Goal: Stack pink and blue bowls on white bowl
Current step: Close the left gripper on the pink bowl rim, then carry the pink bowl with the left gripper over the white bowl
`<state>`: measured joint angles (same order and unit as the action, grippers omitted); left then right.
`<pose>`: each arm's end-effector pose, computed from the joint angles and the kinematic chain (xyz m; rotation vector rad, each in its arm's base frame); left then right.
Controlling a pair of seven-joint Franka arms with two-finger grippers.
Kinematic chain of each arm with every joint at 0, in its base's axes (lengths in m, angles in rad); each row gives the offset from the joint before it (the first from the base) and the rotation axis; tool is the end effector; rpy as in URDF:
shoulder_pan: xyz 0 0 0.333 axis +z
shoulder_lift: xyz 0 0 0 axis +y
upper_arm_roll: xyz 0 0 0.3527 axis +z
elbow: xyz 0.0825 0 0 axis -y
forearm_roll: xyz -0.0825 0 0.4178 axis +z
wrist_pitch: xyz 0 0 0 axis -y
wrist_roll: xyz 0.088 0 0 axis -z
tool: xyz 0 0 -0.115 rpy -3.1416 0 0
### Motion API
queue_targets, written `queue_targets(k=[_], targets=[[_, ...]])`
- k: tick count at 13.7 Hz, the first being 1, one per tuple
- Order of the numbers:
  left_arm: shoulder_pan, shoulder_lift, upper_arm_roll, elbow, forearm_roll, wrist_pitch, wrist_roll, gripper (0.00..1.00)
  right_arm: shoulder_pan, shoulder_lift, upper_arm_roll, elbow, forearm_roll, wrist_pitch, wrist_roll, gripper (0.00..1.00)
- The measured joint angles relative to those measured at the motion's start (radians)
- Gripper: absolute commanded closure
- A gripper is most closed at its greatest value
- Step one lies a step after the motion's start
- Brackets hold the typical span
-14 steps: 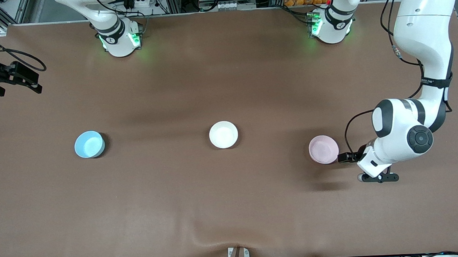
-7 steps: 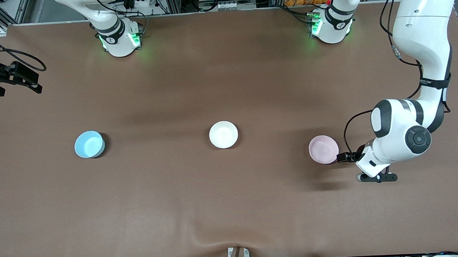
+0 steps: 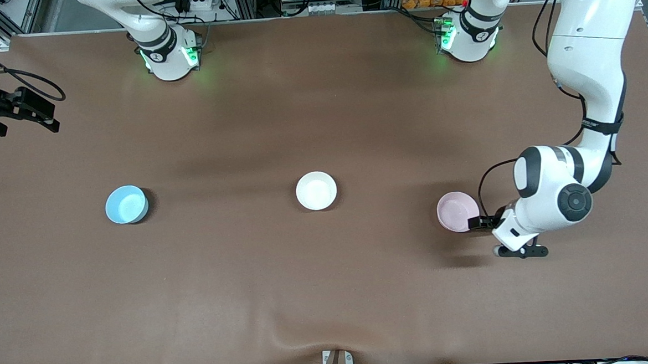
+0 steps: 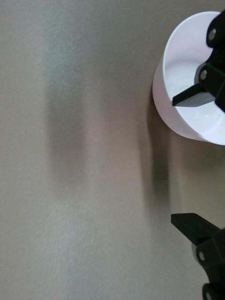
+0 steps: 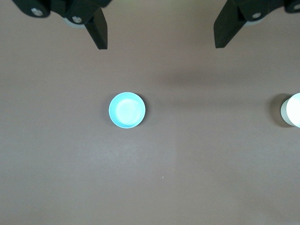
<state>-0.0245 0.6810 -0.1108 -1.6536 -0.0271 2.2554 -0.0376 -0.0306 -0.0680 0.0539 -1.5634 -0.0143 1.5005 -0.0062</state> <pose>0.7185 -0.0897 0.2066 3.0537 -0.0883 -0.1273 0.5572 0.0125 0.6896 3.1234 0.0443 0.0081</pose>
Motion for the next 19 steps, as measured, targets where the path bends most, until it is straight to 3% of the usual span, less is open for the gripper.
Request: queue_targets(k=[3,4,5,9,16,19], targets=[[-0.002,-0.018,-0.001,-0.027,0.000,0.000,0.000,0.00,0.000,0.000,0.000,0.000,0.000,0.000,0.000,0.00],[-0.003,-0.023,-0.001,-0.035,0.000,0.000,0.000,0.05,0.000,0.000,0.000,0.000,0.000,0.000,0.000,0.00],[-0.003,-0.026,-0.001,-0.039,0.000,0.000,0.000,0.17,0.000,0.000,0.000,0.000,0.000,0.000,0.000,0.00],[-0.030,-0.026,-0.003,-0.064,0.000,0.000,-0.001,0.98,0.000,0.000,0.000,0.000,0.000,0.000,0.000,0.00],[-0.048,-0.034,-0.007,-0.069,0.000,0.000,-0.001,1.00,0.000,0.000,0.000,0.000,0.000,0.000,0.000,0.00],[-0.114,-0.070,-0.014,-0.059,0.000,0.002,-0.014,1.00,0.000,0.000,0.000,0.000,0.000,0.000,0.000,0.00]])
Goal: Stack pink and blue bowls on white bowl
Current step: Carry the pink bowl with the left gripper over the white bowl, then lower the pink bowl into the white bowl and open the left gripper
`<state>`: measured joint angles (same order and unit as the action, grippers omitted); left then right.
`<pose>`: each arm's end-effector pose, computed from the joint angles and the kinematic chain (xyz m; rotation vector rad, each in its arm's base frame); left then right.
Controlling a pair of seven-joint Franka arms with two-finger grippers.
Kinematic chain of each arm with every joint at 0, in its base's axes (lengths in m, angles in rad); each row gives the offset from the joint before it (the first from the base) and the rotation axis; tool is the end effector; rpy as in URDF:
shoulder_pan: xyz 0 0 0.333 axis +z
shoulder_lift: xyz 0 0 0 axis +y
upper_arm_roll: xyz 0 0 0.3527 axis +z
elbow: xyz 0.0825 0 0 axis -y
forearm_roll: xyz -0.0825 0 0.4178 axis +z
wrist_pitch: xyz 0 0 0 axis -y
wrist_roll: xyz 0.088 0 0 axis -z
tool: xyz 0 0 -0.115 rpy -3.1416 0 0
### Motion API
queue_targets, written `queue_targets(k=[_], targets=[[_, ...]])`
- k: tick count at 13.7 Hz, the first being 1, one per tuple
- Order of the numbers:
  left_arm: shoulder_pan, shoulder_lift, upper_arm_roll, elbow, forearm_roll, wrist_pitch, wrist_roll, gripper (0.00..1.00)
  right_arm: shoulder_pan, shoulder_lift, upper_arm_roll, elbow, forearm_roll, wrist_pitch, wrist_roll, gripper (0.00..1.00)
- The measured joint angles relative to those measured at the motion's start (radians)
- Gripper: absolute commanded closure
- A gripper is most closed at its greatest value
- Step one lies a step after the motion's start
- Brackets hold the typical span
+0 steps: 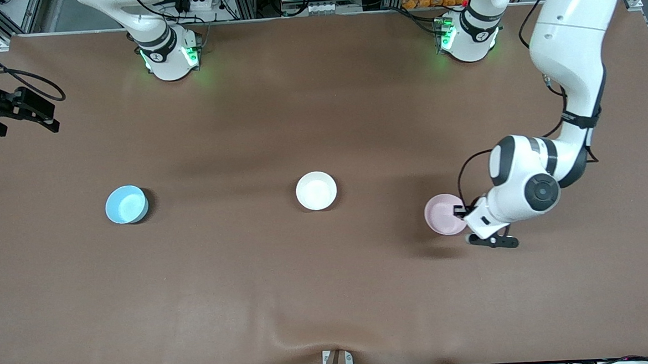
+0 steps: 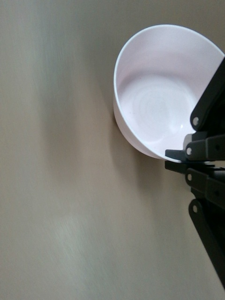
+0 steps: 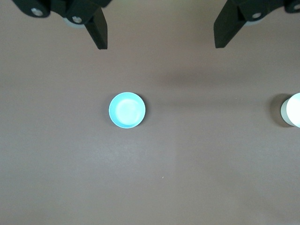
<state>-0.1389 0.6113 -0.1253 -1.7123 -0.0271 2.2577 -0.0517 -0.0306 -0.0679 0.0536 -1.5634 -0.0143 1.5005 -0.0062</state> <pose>0.6893 -0.1784 0.2315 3.0458 -0.2662 -0.1157 0.5573 0.0123 0.6896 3.1234 0.0438 0.0079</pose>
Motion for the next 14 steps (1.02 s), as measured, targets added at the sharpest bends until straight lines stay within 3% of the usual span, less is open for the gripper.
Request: queue_targets(k=[7,14], targets=[[-0.280,-0.025,-0.002,0.111,0.000,0.002,-0.318,1.00,0.000,0.000,-0.001,0.000,0.000,0.000,0.000,0.00],[-0.431,0.000,-0.002,0.125,-0.057,0.002,-0.536,1.00,0.000,0.000,-0.001,0.000,0.000,0.000,0.000,0.00]])
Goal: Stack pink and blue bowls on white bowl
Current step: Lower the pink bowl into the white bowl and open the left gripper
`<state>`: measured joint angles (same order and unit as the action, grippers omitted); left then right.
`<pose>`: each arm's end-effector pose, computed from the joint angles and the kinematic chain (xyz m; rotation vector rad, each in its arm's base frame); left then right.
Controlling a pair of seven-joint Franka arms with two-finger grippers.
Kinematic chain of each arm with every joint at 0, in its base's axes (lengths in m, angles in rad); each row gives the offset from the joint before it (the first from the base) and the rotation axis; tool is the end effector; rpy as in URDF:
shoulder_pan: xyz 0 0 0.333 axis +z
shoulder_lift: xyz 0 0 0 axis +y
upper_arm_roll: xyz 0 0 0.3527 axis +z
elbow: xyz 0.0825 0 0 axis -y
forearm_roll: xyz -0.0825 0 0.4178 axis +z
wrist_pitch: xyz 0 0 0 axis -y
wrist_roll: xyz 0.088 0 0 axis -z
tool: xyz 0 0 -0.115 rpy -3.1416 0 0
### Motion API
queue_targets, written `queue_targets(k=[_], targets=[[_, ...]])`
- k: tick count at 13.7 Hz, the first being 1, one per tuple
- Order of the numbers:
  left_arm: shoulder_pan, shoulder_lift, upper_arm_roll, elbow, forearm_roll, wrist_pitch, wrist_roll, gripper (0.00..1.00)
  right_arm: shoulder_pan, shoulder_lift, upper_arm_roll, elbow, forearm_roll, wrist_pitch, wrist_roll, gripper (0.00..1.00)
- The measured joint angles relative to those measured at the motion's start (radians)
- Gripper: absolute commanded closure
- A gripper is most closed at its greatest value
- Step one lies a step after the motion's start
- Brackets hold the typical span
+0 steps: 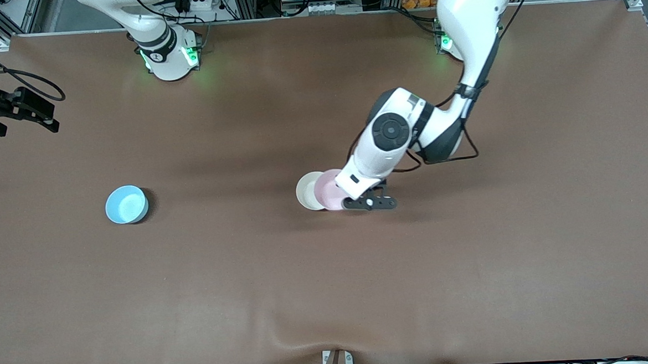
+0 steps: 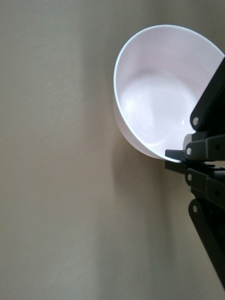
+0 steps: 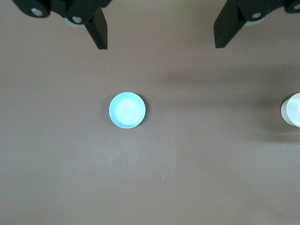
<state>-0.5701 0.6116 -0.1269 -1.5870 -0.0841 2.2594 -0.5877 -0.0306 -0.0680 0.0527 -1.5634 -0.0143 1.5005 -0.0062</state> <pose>0.5835 -0.4739 0.2896 2.9914 -0.0489 -0.0473 0.5572 0.0118 0.6896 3.1235 0.0424 0.0080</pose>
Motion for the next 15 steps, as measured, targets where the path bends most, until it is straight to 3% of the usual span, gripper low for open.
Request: queue_targets(k=[15], targets=[[-0.062,0.101,0.004,0.061,-0.038,0.038,-0.037,1.00,0.000,0.000,0.000,0.000,0.000,0.000,0.000,0.00]])
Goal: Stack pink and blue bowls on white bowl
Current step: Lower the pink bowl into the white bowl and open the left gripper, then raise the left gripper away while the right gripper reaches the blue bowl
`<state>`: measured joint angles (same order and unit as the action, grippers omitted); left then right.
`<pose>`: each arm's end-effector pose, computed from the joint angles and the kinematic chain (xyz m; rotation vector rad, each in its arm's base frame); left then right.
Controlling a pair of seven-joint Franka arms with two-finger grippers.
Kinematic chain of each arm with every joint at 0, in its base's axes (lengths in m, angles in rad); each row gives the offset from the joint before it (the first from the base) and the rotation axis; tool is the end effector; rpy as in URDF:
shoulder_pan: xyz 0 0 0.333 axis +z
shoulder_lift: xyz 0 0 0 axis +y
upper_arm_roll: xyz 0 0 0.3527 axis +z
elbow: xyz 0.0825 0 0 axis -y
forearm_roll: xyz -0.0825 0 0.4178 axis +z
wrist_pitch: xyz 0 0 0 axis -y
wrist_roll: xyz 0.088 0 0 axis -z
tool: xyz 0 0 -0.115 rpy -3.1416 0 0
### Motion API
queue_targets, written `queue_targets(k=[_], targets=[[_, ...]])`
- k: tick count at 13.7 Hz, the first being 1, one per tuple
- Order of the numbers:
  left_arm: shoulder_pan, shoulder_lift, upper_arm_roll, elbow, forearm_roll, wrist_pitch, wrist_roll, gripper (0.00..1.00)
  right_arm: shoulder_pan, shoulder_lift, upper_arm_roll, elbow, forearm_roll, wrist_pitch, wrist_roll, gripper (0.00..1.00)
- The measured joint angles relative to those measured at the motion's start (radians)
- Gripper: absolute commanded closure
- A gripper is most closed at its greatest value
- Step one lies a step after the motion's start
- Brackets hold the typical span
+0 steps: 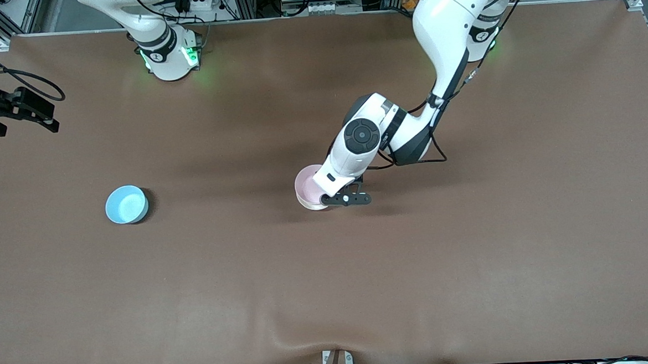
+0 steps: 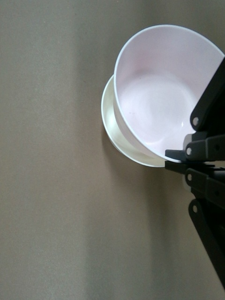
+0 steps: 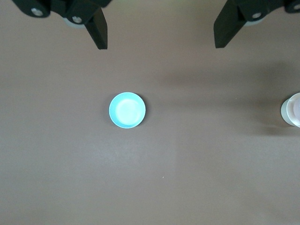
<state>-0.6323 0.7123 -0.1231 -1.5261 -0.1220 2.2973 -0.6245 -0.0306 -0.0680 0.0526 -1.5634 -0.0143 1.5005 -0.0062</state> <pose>0.5670 -0.5169 0.2461 2.9671 -0.0301 -0.0927 0.5572 0.0117 0.6896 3.1235 0.0422 0.0080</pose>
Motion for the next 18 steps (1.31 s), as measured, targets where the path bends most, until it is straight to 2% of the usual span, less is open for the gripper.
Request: queue_targets(k=[2,3,4,9,12,14,16,18], targets=[[0.000,0.017,0.000,0.007,0.000,0.016,0.000,1.00,0.000,0.000,0.000,0.000,0.000,0.000,0.000,0.00],[0.000,0.025,0.000,0.012,0.000,0.020,0.000,0.73,0.000,0.000,0.000,0.000,0.000,0.000,0.000,0.00],[0.000,0.031,0.000,0.016,0.000,0.021,0.000,0.01,0.000,0.000,0.000,0.000,0.000,0.000,0.000,0.00],[0.000,0.035,0.004,0.040,-0.001,0.023,-0.003,0.00,0.000,0.000,0.000,0.000,0.000,0.000,0.000,0.00],[0.021,-0.030,0.033,0.076,-0.001,0.004,-0.006,0.00,0.000,0.000,0.000,0.000,0.000,0.000,0.000,0.00],[0.099,-0.128,0.067,0.087,0.007,-0.077,-0.003,0.00,0.000,0.000,0.000,0.000,0.000,0.000,0.000,0.00],[0.225,-0.218,0.075,0.085,0.037,-0.169,0.026,0.00,0.000,0.002,-0.001,0.000,0.000,0.000,0.000,0.00],[0.336,-0.266,0.075,0.079,0.068,-0.224,0.074,0.00,-0.001,0.015,-0.005,0.000,-0.002,0.001,0.000,0.00]])
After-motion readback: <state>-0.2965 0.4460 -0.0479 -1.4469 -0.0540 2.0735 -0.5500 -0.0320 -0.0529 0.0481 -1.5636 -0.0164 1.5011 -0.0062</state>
